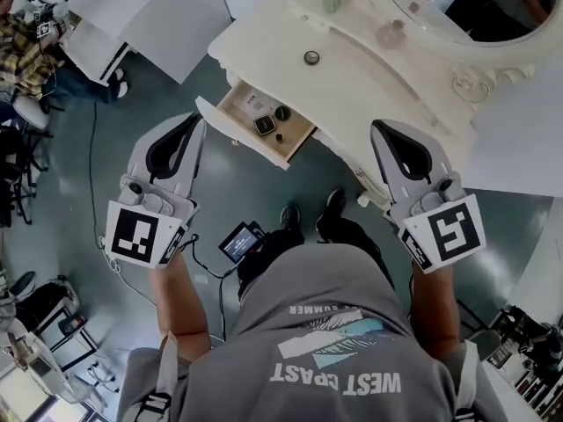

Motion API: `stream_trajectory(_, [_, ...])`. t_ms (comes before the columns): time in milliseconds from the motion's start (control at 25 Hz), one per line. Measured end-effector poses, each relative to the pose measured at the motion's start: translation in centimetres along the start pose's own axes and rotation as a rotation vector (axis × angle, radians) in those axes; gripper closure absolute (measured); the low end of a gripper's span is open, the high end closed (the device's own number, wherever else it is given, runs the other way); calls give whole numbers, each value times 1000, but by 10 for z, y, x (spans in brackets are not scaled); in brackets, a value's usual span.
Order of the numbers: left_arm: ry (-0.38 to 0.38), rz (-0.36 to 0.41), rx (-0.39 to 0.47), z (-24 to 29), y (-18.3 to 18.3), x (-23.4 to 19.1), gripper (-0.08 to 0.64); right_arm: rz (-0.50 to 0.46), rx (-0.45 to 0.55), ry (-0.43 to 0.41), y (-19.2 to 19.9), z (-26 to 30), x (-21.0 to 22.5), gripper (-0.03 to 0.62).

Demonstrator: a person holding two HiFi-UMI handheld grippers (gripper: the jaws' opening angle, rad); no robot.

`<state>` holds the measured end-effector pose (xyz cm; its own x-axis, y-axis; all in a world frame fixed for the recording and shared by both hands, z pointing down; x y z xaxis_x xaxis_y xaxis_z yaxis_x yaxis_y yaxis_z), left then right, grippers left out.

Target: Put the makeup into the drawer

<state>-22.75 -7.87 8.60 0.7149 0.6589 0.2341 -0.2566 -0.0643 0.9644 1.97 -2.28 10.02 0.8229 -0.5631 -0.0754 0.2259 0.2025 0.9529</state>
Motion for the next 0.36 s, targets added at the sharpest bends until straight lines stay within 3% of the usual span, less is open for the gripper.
stream_trajectory(360, [14, 4, 25, -21, -16, 14, 558, 2, 0, 29, -1, -27, -10, 592])
Point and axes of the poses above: the fingertips, and each gripper's own axes: z forward along the fingers, x to its right, y out of its underside, the point moved 3 cm from there along -z, backward along the fingers, and after that the axes turned 6 degrees about -y, right-handed, at the moved point
